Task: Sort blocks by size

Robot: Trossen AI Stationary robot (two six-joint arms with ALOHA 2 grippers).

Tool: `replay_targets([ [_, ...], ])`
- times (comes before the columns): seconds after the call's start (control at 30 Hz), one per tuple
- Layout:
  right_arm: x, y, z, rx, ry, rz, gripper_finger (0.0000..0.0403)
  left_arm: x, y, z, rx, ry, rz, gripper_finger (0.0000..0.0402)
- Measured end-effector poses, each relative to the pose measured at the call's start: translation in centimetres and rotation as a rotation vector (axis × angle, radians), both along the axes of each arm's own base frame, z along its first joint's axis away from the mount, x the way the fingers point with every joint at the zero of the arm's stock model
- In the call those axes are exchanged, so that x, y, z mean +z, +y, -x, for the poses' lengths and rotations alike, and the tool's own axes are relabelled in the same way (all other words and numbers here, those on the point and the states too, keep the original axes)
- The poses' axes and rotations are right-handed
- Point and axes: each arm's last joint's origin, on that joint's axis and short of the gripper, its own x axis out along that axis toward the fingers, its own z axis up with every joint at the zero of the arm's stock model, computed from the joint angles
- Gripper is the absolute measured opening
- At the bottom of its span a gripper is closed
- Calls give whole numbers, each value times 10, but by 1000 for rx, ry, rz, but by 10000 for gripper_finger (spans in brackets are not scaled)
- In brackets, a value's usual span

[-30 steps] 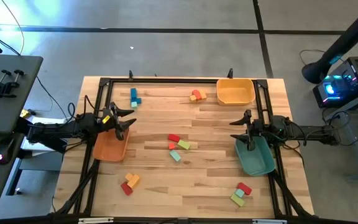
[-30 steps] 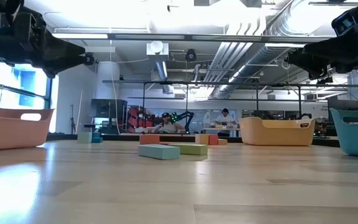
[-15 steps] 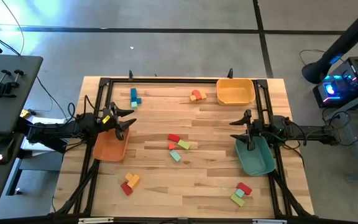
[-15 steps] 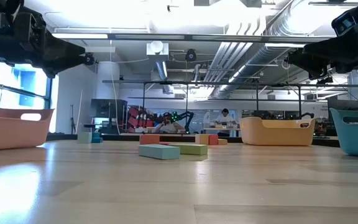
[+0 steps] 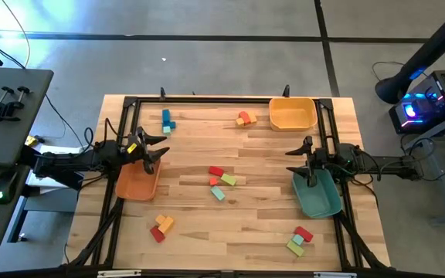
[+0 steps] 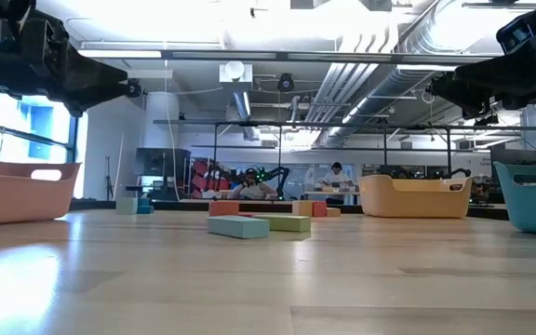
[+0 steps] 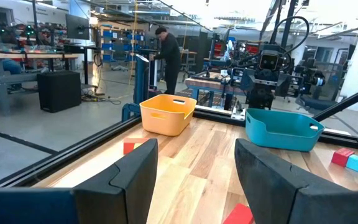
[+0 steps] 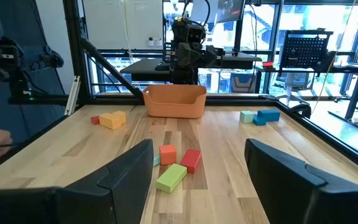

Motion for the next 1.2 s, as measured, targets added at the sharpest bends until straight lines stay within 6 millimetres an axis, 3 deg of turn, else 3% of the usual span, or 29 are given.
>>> replay_targets([
  [0.93,2,0,0,0,-23,1,249,0,0,0,0,0,1,200],
  [1.2,21,0,2,11,-216,-90,249,0,0,0,0,-3,1,200],
])
